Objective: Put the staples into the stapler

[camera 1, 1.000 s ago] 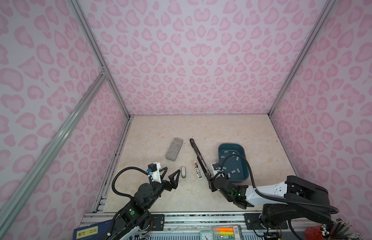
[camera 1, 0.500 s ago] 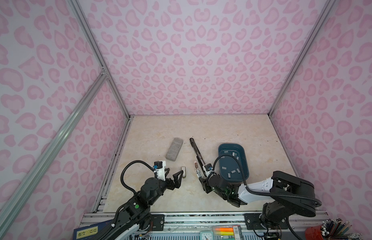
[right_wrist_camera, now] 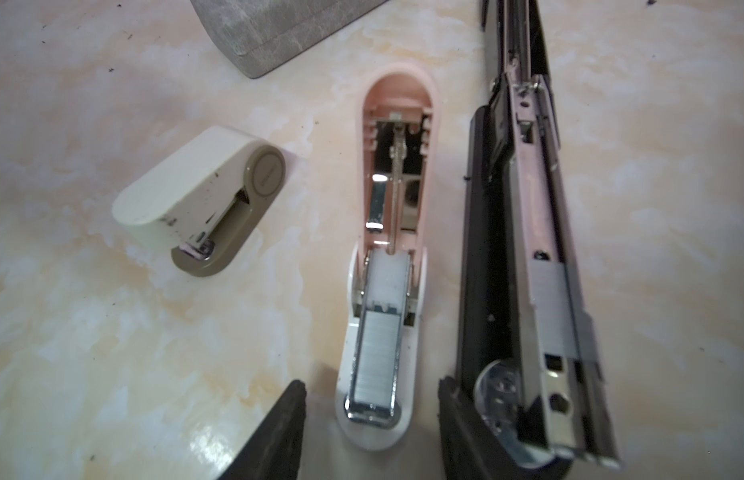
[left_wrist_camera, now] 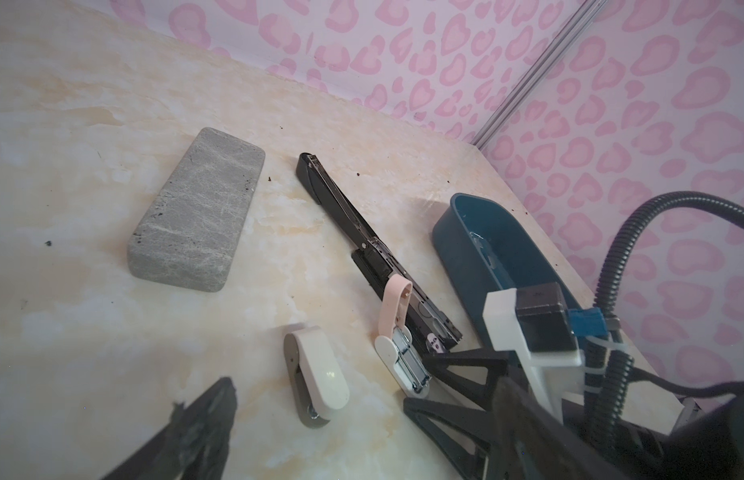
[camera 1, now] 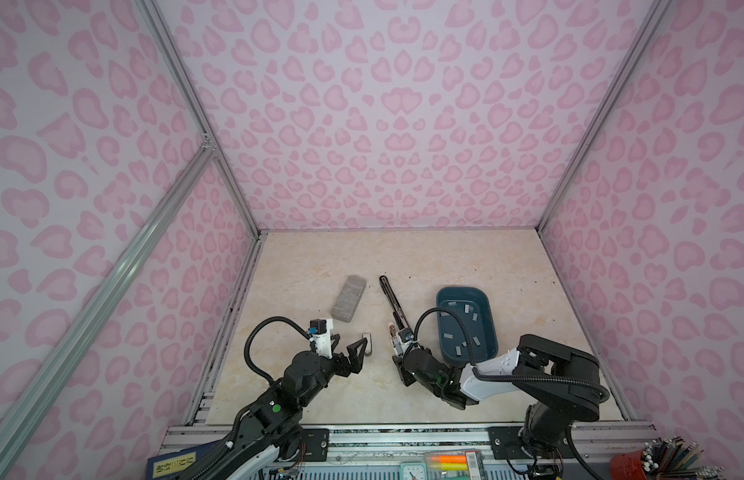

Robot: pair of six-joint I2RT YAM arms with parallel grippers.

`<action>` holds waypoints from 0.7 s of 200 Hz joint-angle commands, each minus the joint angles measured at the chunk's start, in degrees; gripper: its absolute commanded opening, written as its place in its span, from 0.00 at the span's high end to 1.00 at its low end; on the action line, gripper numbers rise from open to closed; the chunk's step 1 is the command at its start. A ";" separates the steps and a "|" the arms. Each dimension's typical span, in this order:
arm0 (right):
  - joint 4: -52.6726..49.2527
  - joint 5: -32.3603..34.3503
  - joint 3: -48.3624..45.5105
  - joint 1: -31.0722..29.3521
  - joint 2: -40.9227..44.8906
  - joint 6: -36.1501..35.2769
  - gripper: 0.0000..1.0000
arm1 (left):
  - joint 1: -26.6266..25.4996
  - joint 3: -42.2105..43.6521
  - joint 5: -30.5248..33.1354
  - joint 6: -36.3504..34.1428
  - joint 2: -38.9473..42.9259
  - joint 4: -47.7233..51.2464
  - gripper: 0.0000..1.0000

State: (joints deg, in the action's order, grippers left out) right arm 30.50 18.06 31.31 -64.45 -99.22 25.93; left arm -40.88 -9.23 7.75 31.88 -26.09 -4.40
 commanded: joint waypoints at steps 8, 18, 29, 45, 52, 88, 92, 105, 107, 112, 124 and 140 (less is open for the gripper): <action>-2.01 1.34 0.41 -0.01 -1.87 0.52 0.53 | 0.30 -0.69 -0.62 0.36 -0.13 -2.09 0.02; -2.12 1.40 0.59 -0.02 -2.33 0.52 0.55 | 0.52 -0.72 -1.01 0.46 -0.21 -2.16 0.02; -2.13 1.49 0.68 0.00 -2.76 0.50 0.57 | 0.92 -0.81 -1.61 0.64 -0.39 -2.28 0.01; -2.16 1.45 0.68 -0.04 -3.13 0.52 0.60 | 1.80 -0.96 -2.87 0.94 -1.22 -2.76 0.01; -1.97 1.34 0.52 0.02 -3.24 0.50 0.62 | 2.37 -0.99 -3.52 1.14 -1.73 -3.02 0.01; -1.31 1.18 -0.17 -0.34 -2.79 0.30 0.65 | 6.28 -2.02 -8.21 2.43 -6.18 -4.80 0.00; -1.17 1.17 -0.26 -0.40 -2.74 0.22 0.66 | 6.61 -2.29 -8.51 2.57 -6.77 -4.93 0.01; -0.91 1.16 -0.54 -0.76 -2.41 -0.13 0.68 | 7.12 -3.32 -9.36 2.58 -8.92 -5.16 0.02; -0.82 1.13 -0.59 -0.83 -2.34 -0.10 0.68 | 7.13 -3.46 -9.43 2.58 -9.30 -5.22 0.02; -0.65 1.25 -0.68 -1.01 -2.23 -0.28 0.68 | 7.23 -3.96 -9.62 2.45 -10.29 -5.34 0.02; 0.00 1.13 -1.07 -1.26 -1.95 -0.57 0.68 | 7.31 -4.94 -9.85 2.10 -12.26 -5.69 0.04; 1.06 0.93 -1.53 -1.68 -1.60 -0.96 0.69 | 7.31 -6.15 -9.30 1.62 -14.80 -5.79 0.06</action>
State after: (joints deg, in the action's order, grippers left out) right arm 33.45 20.73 30.72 -65.56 -100.84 25.65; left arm -33.74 -13.52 -0.67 34.02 -38.37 -7.42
